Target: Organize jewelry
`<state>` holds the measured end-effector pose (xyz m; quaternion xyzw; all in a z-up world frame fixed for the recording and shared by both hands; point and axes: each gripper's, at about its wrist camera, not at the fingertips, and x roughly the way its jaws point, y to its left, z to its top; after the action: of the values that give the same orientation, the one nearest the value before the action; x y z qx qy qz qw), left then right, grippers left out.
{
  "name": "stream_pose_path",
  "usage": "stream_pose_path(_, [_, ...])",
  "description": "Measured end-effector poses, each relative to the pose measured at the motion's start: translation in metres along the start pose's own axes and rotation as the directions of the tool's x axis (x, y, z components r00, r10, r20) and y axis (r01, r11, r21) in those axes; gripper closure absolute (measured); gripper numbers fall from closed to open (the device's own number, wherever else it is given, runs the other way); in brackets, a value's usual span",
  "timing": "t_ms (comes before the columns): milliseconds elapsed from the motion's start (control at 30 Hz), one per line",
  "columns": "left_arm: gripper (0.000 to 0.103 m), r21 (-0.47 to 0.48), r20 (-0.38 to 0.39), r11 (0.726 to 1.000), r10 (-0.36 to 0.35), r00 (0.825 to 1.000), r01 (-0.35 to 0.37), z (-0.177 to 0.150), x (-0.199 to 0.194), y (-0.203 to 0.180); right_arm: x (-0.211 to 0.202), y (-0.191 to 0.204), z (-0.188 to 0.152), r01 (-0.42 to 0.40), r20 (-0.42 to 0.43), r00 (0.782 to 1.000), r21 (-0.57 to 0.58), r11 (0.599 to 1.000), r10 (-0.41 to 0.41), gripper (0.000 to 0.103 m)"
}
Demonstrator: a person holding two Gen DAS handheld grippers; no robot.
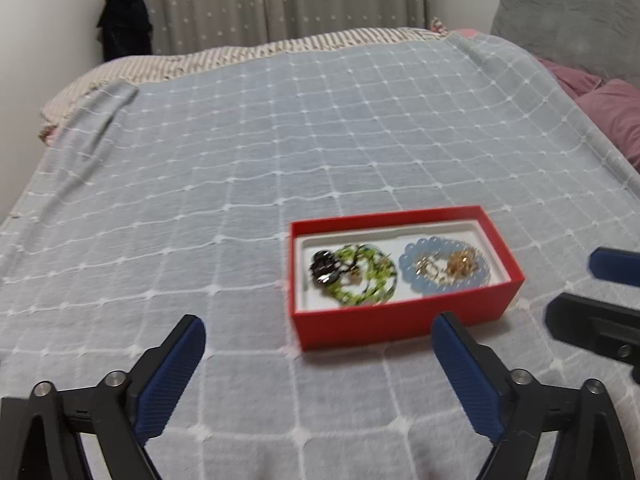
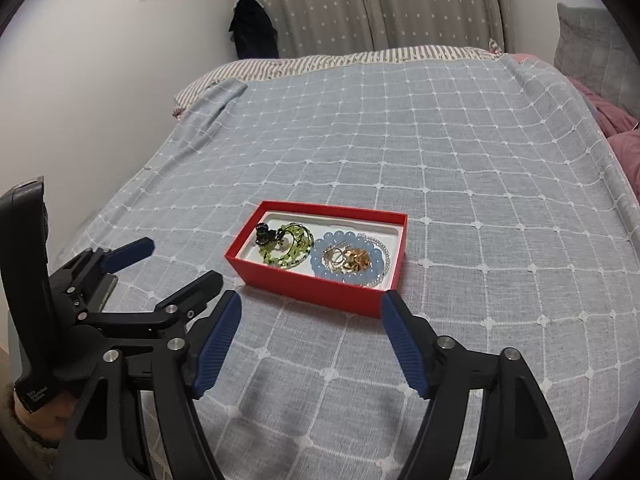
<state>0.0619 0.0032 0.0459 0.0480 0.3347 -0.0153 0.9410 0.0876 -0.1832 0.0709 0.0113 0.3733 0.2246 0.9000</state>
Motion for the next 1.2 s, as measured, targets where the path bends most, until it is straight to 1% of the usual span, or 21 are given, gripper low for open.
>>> stream_pose_path(100, [0.005, -0.029, 0.025, 0.999, 0.037, 0.999, -0.036, -0.007, -0.014, 0.007, -0.012, 0.003, -0.007, -0.003, 0.015, 1.000, 0.003, 1.000, 0.003, 0.024])
stream_pose_path(167, [0.004, -0.051, 0.035, 0.998, 0.029, 0.999, -0.027, -0.012, -0.021, 0.010, -0.018, 0.003, -0.012, 0.002, 0.023, 1.000, 0.010, 1.000, -0.002, 0.022])
stream_pose_path(200, [0.004, -0.059, 0.037, 0.998, 0.024, 0.999, -0.021, -0.015, -0.023, 0.011, -0.020, 0.004, -0.014, 0.011, 0.026, 1.000, 0.009, 1.000, -0.011, 0.022])
stream_pose_path(333, [0.003, -0.070, 0.046, 0.997, 0.047, 0.998, -0.044, -0.023, -0.028, 0.012, -0.025, 0.011, -0.024, 0.067, 0.032, 0.997, -0.023, 0.998, -0.066, 0.020])
stream_pose_path(433, [0.002, -0.080, 0.042, 0.996, 0.033, 0.999, -0.029, -0.028, -0.031, 0.012, -0.027, 0.014, -0.028, 0.072, 0.032, 0.997, -0.033, 0.997, -0.071, 0.017])
stream_pose_path(633, [0.001, -0.088, 0.066, 0.996, 0.025, 0.998, -0.019, -0.033, -0.041, 0.012, -0.034, 0.017, -0.030, 0.105, 0.059, 0.993, -0.055, 0.993, -0.101, 0.016])
stream_pose_path(733, [0.001, -0.099, 0.048, 0.995, -0.003, 0.999, 0.007, -0.034, -0.040, 0.013, -0.035, 0.015, -0.030, 0.088, 0.050, 0.995, -0.037, 0.995, -0.086, 0.014])
stream_pose_path(800, [0.001, -0.115, 0.037, 0.993, -0.019, 0.999, 0.023, -0.035, -0.039, 0.015, -0.032, 0.015, -0.031, 0.094, 0.043, 0.995, -0.037, 0.995, -0.092, 0.014])
stream_pose_path(867, [0.001, -0.124, 0.034, 0.992, -0.015, 0.999, 0.019, -0.036, -0.038, 0.016, -0.029, 0.015, -0.032, 0.098, 0.034, 0.995, -0.040, 0.994, -0.097, 0.013])
stream_pose_path(1000, [0.001, -0.139, 0.021, 0.990, -0.014, 1.000, 0.017, -0.037, -0.034, 0.018, -0.023, 0.016, -0.035, 0.115, 0.014, 0.993, -0.049, 0.992, -0.114, 0.006])
stream_pose_path(1067, [0.001, -0.143, 0.021, 0.990, -0.011, 1.000, 0.014, -0.036, -0.034, 0.019, -0.022, 0.017, -0.036, 0.117, 0.009, 0.993, -0.054, 0.992, -0.116, 0.004])
stream_pose_path(1133, [0.001, -0.144, 0.021, 0.990, -0.006, 1.000, 0.009, -0.036, -0.034, 0.020, -0.021, 0.018, -0.037, 0.127, 0.009, 0.992, -0.059, 0.990, -0.127, 0.000])
stream_pose_path(1200, [0.001, -0.143, 0.017, 0.990, -0.005, 1.000, 0.008, -0.037, -0.034, 0.020, -0.020, 0.020, -0.037, 0.142, 0.014, 0.990, -0.068, 0.987, -0.142, 0.000])
